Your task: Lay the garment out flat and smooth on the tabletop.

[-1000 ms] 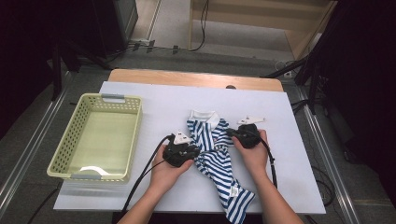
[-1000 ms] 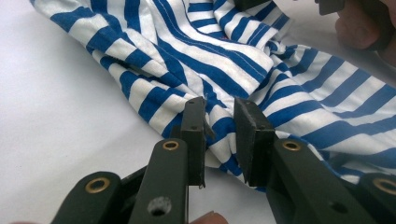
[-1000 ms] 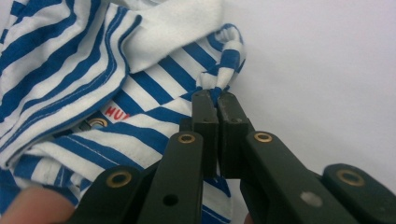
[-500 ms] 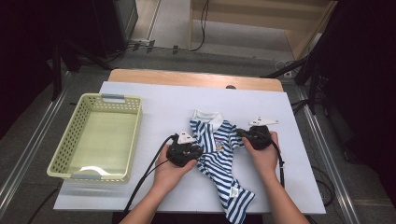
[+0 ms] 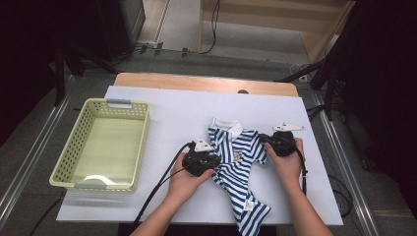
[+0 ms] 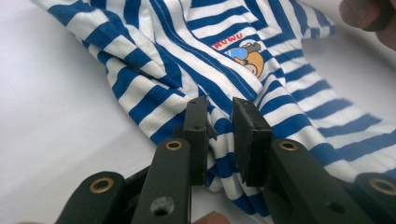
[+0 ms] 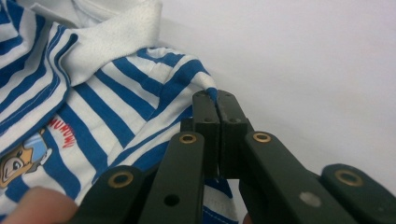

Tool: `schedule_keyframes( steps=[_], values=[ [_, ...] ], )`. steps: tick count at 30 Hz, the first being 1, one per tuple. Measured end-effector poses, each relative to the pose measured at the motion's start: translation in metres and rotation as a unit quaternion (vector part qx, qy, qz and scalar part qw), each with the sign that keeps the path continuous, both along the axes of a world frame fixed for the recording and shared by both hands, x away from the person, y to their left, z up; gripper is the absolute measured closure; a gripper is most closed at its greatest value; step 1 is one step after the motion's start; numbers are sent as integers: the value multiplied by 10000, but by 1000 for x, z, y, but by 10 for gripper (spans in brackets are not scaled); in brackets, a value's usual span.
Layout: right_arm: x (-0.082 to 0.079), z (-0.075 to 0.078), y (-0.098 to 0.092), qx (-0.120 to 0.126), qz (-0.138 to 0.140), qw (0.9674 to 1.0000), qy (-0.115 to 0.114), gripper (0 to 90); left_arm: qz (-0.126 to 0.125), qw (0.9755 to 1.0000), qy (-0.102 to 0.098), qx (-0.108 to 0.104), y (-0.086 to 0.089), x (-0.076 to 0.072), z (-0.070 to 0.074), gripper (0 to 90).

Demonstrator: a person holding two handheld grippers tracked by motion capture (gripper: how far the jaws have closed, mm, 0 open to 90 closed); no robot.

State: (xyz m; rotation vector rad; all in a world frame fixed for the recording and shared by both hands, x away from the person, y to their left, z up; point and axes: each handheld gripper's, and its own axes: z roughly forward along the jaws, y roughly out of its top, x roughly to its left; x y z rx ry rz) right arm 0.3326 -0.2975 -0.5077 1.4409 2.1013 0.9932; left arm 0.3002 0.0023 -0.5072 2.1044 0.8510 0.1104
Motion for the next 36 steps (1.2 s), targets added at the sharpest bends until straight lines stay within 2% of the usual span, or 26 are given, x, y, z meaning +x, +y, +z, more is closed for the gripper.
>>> schedule_keyframes(
  steps=[6, 9, 13, 15, 19, 24, 32, 34, 36],
  values=[
    [-2, 1, -13, -21, -134, 9999, -19, 869, -177, 9998, 13, 22, -15, -3, 0, 764],
    [-3, 1, -20, -27, -175, 9998, -28, 869, -236, 9997, 18, 2, -20, -3, 1, 731],
    [-6, 0, -28, -18, -216, 9998, -33, 869, -90, 10000, 5, -25, -21, 0, 7, 595],
    [-7, -1, -29, 3, -196, 9998, -56, 869, 1, 9999, -43, -122, -21, 2, 10, 586],
    [-8, -4, -30, 45, -172, 9998, -78, 868, -45, 9999, -115, -79, -30, 3, 16, 587],
    [-10, -7, -30, 150, -154, 9997, -92, 868, -205, 9996, -171, 57, -49, 4, 16, 584],
    [-12, -10, -30, 179, -126, 9997, -115, 868, -100, 9991, -152, 390, -68, 16, 5, 596],
    [-12, -10, -30, 176, -117, 9997, -115, 868, -59, 9988, -189, 453, -70, 16, 2, 596],
    [-13, -11, -31, 186, -118, 9997, -101, 868, -46, 9975, -302, 633, -72, 15, -2, 607]
  ],
)
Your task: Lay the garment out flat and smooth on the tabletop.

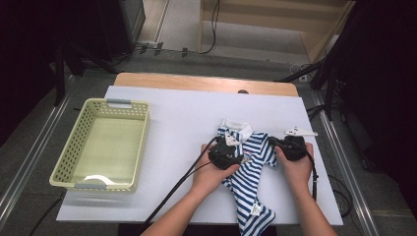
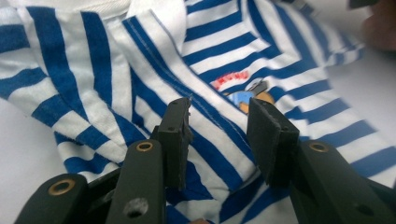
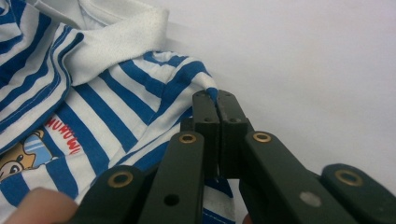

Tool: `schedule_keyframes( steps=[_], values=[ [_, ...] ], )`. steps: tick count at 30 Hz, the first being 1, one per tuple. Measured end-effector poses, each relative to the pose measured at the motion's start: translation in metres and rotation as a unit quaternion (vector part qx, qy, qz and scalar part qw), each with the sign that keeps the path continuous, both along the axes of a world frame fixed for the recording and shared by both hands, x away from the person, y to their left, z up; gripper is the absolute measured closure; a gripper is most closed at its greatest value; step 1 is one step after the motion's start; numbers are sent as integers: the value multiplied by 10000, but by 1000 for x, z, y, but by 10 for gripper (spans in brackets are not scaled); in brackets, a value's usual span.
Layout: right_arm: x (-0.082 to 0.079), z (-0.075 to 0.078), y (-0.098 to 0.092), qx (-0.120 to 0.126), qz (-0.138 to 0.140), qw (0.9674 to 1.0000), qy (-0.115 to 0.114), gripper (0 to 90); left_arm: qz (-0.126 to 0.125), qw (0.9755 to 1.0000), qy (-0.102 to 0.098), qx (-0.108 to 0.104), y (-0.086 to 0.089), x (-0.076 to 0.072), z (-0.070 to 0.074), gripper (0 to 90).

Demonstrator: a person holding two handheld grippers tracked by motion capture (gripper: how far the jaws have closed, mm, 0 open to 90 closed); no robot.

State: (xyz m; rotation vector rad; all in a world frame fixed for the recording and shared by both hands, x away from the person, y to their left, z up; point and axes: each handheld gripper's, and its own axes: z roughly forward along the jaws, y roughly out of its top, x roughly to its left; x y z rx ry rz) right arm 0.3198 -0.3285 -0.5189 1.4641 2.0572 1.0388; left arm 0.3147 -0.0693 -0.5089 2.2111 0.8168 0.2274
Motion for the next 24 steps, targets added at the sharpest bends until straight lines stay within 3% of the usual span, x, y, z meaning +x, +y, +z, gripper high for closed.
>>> schedule_keyframes(
  steps=[4, 10, 20, 23, 24],
  values=[
    [0, 0, -2, 50, 7, 10000, -9, 868, 3, 9999, -107, 95, -1, -1, -3, 661],
    [0, 1, -2, 9, 18, 10000, -33, 868, 31, 10000, -61, 70, 7, 3, -3, 886],
    [0, 1, -2, -6, -15, 10000, -27, 868, 54, 9995, 15, -306, 29, 5, 2, 900],
    [0, 0, -1, -7, -23, 10000, -1, 868, 73, 9993, 85, -366, 29, 7, 3, 900],
    [1, 0, -1, -14, -15, 10000, 2, 868, 99, 9992, 56, -388, 27, 7, 3, 856]
  ],
)
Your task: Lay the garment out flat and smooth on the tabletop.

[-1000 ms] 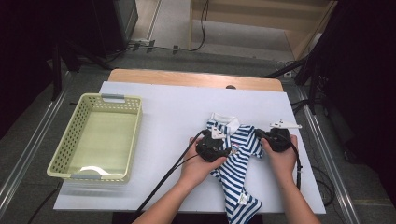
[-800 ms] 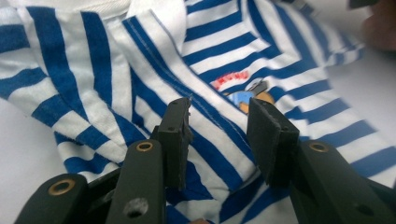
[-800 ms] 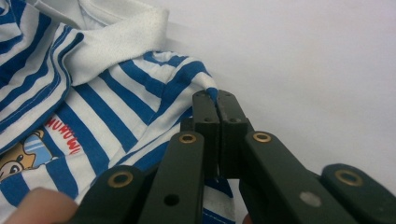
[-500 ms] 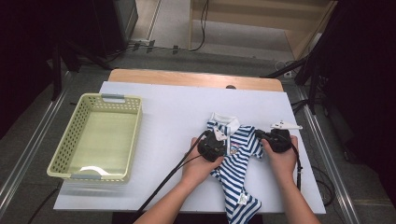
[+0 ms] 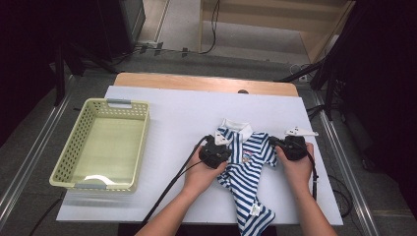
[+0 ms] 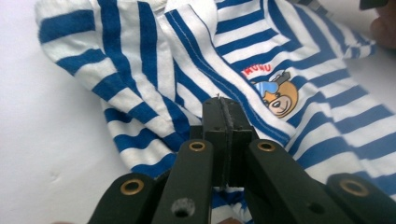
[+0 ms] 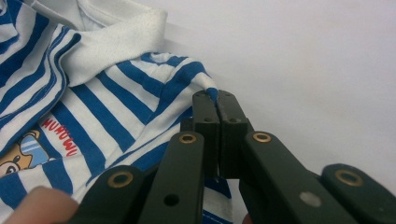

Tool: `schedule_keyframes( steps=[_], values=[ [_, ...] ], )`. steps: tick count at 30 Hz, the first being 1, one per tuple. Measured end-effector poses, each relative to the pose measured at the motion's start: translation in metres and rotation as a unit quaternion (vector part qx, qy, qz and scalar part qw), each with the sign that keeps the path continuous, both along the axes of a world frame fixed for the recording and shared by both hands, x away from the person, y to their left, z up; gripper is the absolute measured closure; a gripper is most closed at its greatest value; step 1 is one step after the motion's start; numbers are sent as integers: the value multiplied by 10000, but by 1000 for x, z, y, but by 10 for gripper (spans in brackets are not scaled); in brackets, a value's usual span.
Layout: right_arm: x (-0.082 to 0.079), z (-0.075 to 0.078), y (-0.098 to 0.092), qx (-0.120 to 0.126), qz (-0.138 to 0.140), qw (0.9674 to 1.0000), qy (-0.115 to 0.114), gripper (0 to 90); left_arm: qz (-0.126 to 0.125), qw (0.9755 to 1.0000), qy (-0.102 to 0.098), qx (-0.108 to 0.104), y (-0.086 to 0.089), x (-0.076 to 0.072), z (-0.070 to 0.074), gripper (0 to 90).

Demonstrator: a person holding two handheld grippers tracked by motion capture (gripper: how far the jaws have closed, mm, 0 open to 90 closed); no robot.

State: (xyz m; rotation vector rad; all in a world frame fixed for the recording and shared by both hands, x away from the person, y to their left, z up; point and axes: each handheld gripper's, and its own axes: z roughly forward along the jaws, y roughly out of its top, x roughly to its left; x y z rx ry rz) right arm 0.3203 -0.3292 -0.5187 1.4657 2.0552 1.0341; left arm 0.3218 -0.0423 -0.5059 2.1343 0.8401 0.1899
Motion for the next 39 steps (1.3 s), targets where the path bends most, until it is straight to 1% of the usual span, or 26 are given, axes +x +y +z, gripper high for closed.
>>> schedule_keyframes(
  steps=[1, 2, 4, 5, 6, 8, 9, 11, 12, 13, 14, 15, 17, 18, 19, 20, 21, 22, 24, 26, 30, 34, 36, 37, 38, 39],
  values=[
    [0, 0, 1, 8, -4, 10000, -1, 868, 22, 10000, -30, -9, -2, 0, 0, 792],
    [0, 0, 1, 10, 6, 10000, -14, 868, 10, 10000, 8, -1, -5, 1, -1, 739],
    [0, 0, 1, 8, 7, 10000, -8, 868, -59, 9999, 95, 86, -12, 2, -3, 660],
    [-1, 0, 1, -4, 11, 10000, -3, 868, -47, 9999, 68, 139, -15, 1, -4, 628],
    [-1, 1, 1, -12, 26, 10000, 0, 868, -44, 9998, 0, 205, -17, 0, -4, 616],
    [-1, 1, 1, -36, 37, 10000, 1, 868, -52, 9996, -41, 282, -21, -1, -3, 619],
    [-1, 1, 1, -37, 43, 10000, 1, 868, -105, 9993, -68, 344, -23, -1, -4, 621],
    [-1, 0, 1, -41, 49, 10000, 6, 868, -203, 9984, -185, 492, -28, -3, -7, 652],
    [-1, 0, 1, -37, 56, 10000, 5, 868, -184, 9978, -283, 577, -30, -5, -7, 658],
    [-1, 0, 1, -15, 44, 10000, 11, 868, -149, 9978, -258, 584, -31, -5, -7, 678],
    [-1, -1, 1, -17, 50, 10000, 4, 868, -87, 9984, -179, 534, -30, -4, -6, 716],
    [-1, -1, 1, -18, 60, 10000, 4, 868, -64, 9985, -138, 528, -28, -2, -6, 773],
    [-2, -1, 1, -21, 55, 10000, -3, 868, -51, 9989, -54, 473, -26, 0, -6, 854],
    [-2, -1, 1, -22, 55, 10000, -4, 868, -70, 9988, -55, 486, -26, 1, -6, 886],
    [-2, -1, 1, -24, 51, 10000, -4, 868, -79, 9988, -63, 481, -25, 1, -6, 895],
    [-2, 0, 1, -13, 39, 10000, -1, 868, -98, 9987, -86, 492, -25, 0, -6, 898],
    [-2, 0, 0, -15, 47, 10000, -7, 868, -95, 9990, -54, 441, -24, 1, -6, 900],
    [-2, 0, 0, -29, 45, 10000, -8, 868, -96, 9993, -17, 367, -23, 1, -6, 900],
    [-2, 0, -1, -8, 29, 10000, -4, 868, -59, 9999, 52, 145, -17, 2, -6, 900],
    [-2, 1, -3, -7, 30, 10000, -11, 868, -61, 10000, -8, 66, -10, 1, -5, 900],
    [-2, 3, -3, 22, 40, 10000, -19, 868, 27, 9998, -26, -194, 7, -1, 2, 900],
    [-1, 5, 1, 1, 177, 9998, -46, 868, 63, 9991, -68, -412, 23, -2, 10, 900],
    [0, 7, 5, -21, 244, 9997, -52, 868, 71, 9990, -78, -425, 29, -3, 12, 900],
    [0, 7, 7, -62, 219, 9997, -67, 869, 115, 9990, -99, -410, 32, -3, 13, 900],
    [0, 8, 8, -165, 117, 9998, -72, 869, 143, 9988, -62, -468, 35, -2, 13, 900],
    [1, 8, 6, -127, 78, 9999, -68, 869, 153, 9988, -20, -468, 40, -1, 13, 900]
  ],
)
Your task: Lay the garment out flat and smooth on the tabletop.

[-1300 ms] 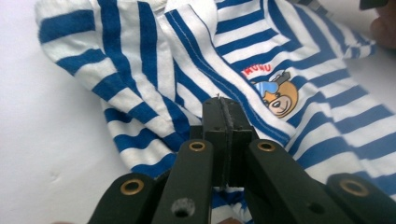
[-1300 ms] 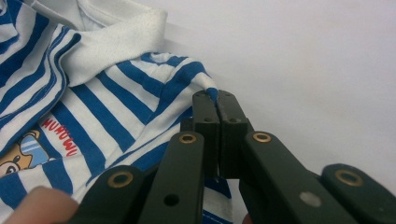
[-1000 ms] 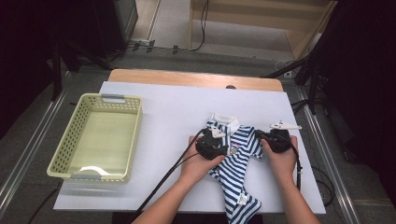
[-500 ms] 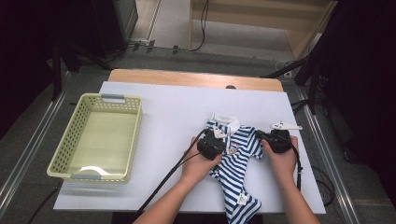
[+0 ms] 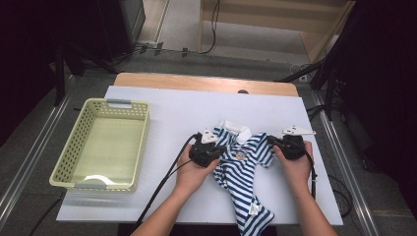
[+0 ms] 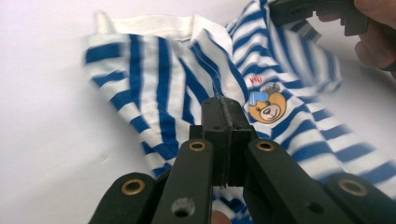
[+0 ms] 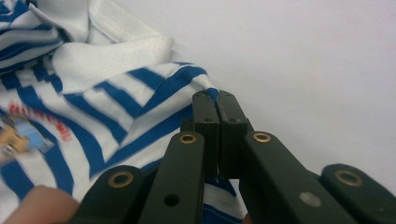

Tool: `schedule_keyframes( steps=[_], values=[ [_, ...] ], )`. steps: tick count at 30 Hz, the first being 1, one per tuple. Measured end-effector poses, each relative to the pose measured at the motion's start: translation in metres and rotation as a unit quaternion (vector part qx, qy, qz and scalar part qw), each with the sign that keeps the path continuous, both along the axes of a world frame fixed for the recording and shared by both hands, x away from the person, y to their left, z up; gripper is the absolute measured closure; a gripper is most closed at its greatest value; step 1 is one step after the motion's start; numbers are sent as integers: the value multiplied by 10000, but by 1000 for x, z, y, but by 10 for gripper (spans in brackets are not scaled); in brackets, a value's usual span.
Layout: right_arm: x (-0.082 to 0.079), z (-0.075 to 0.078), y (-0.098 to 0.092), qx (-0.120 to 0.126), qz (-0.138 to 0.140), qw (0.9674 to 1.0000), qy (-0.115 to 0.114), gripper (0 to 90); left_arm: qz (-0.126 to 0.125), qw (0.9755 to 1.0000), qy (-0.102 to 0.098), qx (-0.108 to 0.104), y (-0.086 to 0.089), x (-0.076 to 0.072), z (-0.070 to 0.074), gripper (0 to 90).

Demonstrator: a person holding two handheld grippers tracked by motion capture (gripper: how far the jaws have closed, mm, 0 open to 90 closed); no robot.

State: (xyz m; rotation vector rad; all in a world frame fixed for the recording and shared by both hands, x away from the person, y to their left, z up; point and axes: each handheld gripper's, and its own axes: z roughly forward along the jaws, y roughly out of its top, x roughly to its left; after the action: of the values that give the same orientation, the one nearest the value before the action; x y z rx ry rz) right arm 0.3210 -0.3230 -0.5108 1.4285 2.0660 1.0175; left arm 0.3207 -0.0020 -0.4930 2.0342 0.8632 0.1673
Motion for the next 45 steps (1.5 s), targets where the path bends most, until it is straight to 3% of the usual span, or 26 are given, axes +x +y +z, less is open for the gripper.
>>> schedule_keyframes(
  steps=[2, 7, 14, 19, 22, 24, 26, 31, 37, 40, 43, 44, 45],
  values=[
    [1, -1, -5, 106, -57, 9999, 36, 869, 84, 9999, -47, 33, 7, 1, 0, 900],
    [0, 0, -13, 42, -131, 9999, 64, 869, 316, 9995, -17, -23, 28, 0, -1, 900],
    [1, 1, -24, 12, -272, 9996, 64, 869, 530, 9986, 65, 52, 52, -4, -5, 900],
    [0, 2, -34, -40, -378, 9993, 74, 869, 729, 9972, 151, 119, 62, -5, -11, 900],
    [-2, 1, -43, -21, -463, 9989, 110, 869, 688, 9973, 252, 65, 63, -4, -11, 900],
    [-3, 1, -47, -7, -480, 9988, 109, 868, 684, 9975, 184, 10, 59, -4, -8, 783],
    [-4, 1, -49, -35, -477, 9988, 118, 868, 645, 9977, 113, -183, 55, -3, -2, 717],
    [-5, 3, -50, -31, -461, 9989, 109, 868, 595, 9979, -19, -247, 39, 4, 7, 538],
    [-5, 2, -51, 12, -461, 9989, 109, 868, 430, 9991, -1, -27, 19, 18, 8, 431],
    [-5, 2, -51, 27, -449, 9989, 107, 868, 344, 9989, 3, 315, 9, 25, 2, 433],
    [-5, 2, -51, 38, -435, 9990, 99, 868, 467, 9978, -81, 456, 8, 28, -1, 622],
    [-5, 2, -52, 31, -438, 9990, 100, 868, 516, 9975, -49, 476, 10, 29, -1, 741],
    [-5, 2, -53, 33, -444, 9990, 102, 868, 552, 9975, 0, 437, 14, 30, -1, 803]
  ],
)
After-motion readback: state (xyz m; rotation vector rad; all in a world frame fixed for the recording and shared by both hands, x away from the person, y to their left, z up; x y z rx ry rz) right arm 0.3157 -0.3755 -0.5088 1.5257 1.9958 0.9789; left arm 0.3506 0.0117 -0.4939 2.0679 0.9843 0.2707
